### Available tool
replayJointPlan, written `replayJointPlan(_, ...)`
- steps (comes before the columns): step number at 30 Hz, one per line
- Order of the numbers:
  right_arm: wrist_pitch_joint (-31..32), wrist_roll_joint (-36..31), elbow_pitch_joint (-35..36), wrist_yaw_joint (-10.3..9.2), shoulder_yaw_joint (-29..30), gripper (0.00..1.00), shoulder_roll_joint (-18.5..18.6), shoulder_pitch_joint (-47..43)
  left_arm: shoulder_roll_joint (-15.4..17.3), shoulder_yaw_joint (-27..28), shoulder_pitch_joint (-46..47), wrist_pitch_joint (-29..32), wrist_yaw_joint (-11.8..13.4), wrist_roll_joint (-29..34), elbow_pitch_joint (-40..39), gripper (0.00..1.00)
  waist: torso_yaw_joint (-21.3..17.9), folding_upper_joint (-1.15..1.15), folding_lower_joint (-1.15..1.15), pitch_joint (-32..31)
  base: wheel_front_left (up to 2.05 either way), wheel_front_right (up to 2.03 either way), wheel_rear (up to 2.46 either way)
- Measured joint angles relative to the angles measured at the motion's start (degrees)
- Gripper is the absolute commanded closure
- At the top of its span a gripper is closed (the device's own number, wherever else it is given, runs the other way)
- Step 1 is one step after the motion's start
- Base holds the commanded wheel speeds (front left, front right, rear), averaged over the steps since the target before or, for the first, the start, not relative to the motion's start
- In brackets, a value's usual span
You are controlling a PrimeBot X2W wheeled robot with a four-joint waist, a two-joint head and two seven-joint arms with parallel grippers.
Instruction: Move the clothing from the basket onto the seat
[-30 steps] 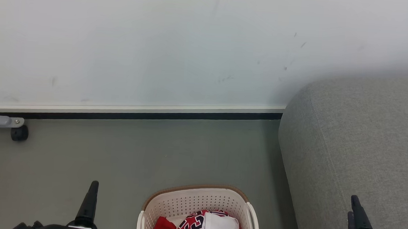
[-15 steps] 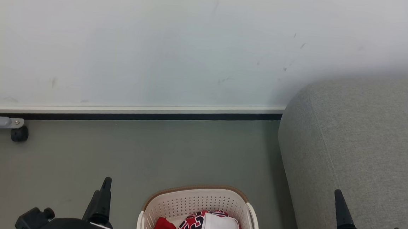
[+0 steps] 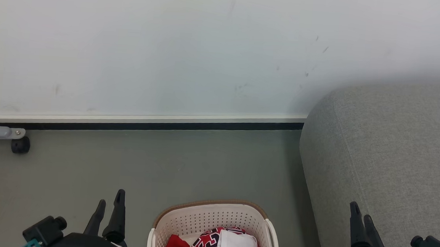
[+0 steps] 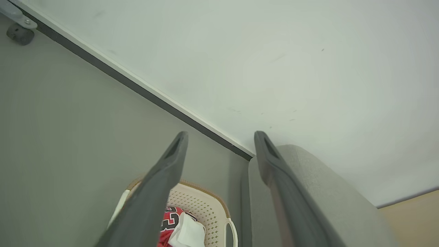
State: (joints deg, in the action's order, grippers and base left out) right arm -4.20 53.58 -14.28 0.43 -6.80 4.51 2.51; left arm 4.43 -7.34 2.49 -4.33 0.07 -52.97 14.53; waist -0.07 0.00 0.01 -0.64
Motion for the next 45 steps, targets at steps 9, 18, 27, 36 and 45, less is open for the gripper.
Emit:
replayJointPlan(9,-2.0,-7.4,0.2,-1.20,-2.6,0.00,0.7,0.0,0.5,-1.2,-0.2,-1.9,1.3,7.8,-0.3,0.00,0.0,0.00,0.00,-0.2,0.00,0.00,0.00)
replayJointPlan(18,-3.8,-14.4,0.3,-2.03,-5.1,0.00,1.2,-0.1,0.5,-2.7,-0.8,-3.6,2.5,15.0,-0.5,0.00,0.0,0.00,-0.01,-0.7,0.00,0.00,0.00)
replayJointPlan(27,-5.6,-21.2,0.5,-2.98,-7.0,0.00,2.0,-0.8,0.8,-3.6,-1.9,-5.4,3.7,22.1,-0.7,0.00,0.0,0.00,-0.01,-1.3,0.00,0.00,0.00)
replayJointPlan(36,-7.6,-28.1,0.9,-3.86,-8.9,0.00,2.4,-1.0,1.0,-4.3,-3.1,-7.5,5.0,28.8,-0.8,0.00,-0.1,0.00,-0.01,-1.7,0.00,0.00,0.00)
replayJointPlan(45,-9.5,-34.9,1.2,-4.56,-10.7,0.00,3.1,-2.0,1.1,-5.0,-4.0,-9.4,5.6,35.4,-0.8,0.00,-0.1,0.00,-0.01,-1.9,0.00,0.00,0.00)
